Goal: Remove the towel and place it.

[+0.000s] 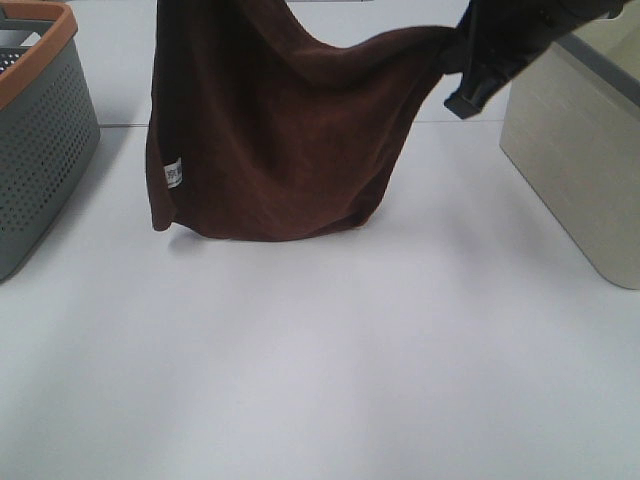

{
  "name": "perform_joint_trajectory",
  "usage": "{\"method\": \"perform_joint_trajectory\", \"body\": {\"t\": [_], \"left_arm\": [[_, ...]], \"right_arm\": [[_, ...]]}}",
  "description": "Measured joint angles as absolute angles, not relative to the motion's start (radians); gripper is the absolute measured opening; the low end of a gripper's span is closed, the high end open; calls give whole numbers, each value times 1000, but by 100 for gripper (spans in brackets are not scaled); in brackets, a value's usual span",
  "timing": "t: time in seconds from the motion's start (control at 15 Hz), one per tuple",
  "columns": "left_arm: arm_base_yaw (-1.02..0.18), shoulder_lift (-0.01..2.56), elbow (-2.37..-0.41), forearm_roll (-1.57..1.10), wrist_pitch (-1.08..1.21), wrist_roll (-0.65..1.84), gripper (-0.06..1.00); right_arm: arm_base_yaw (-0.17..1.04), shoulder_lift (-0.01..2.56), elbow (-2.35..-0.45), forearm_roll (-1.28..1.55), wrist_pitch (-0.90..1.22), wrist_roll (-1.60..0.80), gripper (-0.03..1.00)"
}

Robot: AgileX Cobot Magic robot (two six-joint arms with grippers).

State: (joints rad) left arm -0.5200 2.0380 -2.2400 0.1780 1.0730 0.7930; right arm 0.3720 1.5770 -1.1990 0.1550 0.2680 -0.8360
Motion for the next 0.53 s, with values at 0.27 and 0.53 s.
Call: {"method": "perform_joint_trajectory", "body": {"t": [0.27, 0.53], "left_arm": [[-463, 2070, -2240, 233, 755, 792, 0], [-392, 2133, -2240, 247, 539, 789, 0]], "right_arm": [[372, 1752, -1464, 114, 242, -863, 0], [324, 1897, -1696, 51, 234, -878, 0]]}}
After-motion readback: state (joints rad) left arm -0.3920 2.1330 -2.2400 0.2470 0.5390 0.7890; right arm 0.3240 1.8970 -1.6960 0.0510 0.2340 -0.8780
